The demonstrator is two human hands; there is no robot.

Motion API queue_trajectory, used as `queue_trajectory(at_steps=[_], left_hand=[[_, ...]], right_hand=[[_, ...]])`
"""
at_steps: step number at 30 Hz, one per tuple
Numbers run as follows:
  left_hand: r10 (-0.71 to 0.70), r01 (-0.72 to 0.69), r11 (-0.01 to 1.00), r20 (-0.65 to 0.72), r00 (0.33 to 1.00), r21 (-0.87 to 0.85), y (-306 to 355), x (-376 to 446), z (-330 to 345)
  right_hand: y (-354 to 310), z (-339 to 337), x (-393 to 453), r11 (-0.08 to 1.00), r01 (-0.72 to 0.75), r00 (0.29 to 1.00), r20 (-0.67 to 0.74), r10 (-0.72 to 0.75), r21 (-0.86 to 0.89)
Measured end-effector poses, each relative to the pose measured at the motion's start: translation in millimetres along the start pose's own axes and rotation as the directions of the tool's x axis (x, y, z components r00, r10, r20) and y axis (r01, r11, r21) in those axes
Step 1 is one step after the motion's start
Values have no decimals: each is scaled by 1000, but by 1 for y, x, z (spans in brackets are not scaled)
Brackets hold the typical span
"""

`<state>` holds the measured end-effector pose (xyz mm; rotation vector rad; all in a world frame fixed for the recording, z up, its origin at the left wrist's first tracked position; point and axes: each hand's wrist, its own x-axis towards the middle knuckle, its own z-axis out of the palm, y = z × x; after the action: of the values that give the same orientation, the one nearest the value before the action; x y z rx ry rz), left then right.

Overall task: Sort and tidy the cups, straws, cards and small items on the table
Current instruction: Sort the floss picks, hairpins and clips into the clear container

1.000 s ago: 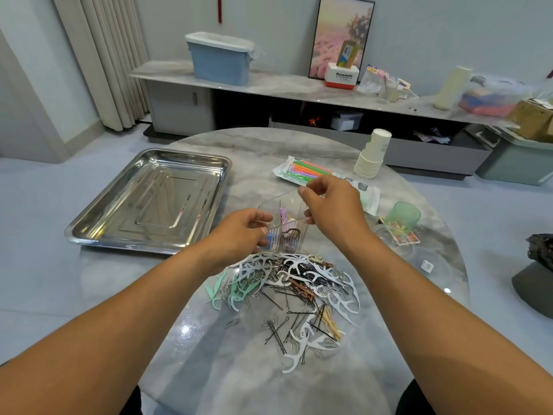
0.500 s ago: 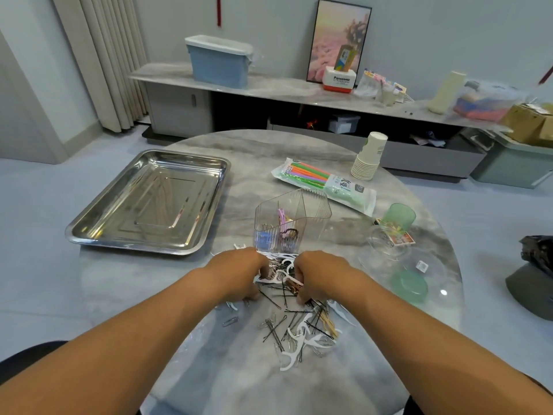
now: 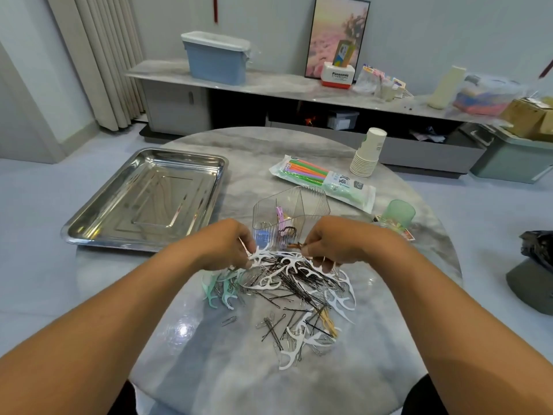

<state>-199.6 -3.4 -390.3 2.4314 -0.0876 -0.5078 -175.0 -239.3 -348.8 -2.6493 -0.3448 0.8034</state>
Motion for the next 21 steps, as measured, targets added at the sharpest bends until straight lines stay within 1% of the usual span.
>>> queue_trajectory(at_steps=[2,4,5,7,8,9,10,12,14,17,18,19,21], left_hand=[[-23,23,999,-6,1000,-36,-2,-1,-6],[-48,48,998,-1,999,-39,-4,0,-5],[-60,60,997,9,998,-47,-5,0,-3],[-73,75,995,38,997,-71,-5,1,4],[-75,79,993,50,996,-82,-5,1,7],[-77,82,992,61,995,-93,-4,1,10],[-76,83,991,70,995,-105,-4,1,12],[-66,74,992,71,995,-103,-4,-1,14],[-53,53,998,22,998,-29,-6,-2,11],[-45,52,994,-71,996,94,-12,-1,4],[-53,63,991,-83,995,120,-13,-1,3],[-63,76,985,-88,994,155,-15,-1,3],[-71,92,961,-89,993,261,-17,0,6]], right_hand=[[1,-9,0,991,51,996,-83,-41,127],[-1,-17,1,975,110,973,-222,-65,194],[-2,-19,4,968,137,948,-311,-66,211],[-4,-18,13,967,168,862,-504,-49,193],[-7,-17,18,975,155,813,-582,-35,157],[-10,-14,23,983,134,779,-627,-26,127],[-13,-11,26,987,113,768,-641,-16,111],[-18,-5,32,994,51,788,-615,20,97],[-21,-3,34,996,2,792,-608,56,93],[-23,-11,26,997,-10,763,-644,55,74],[-21,-17,21,997,-24,782,-620,68,80],[-17,-22,16,995,-34,829,-553,82,97],[-10,-26,5,991,-65,945,-313,99,120]])
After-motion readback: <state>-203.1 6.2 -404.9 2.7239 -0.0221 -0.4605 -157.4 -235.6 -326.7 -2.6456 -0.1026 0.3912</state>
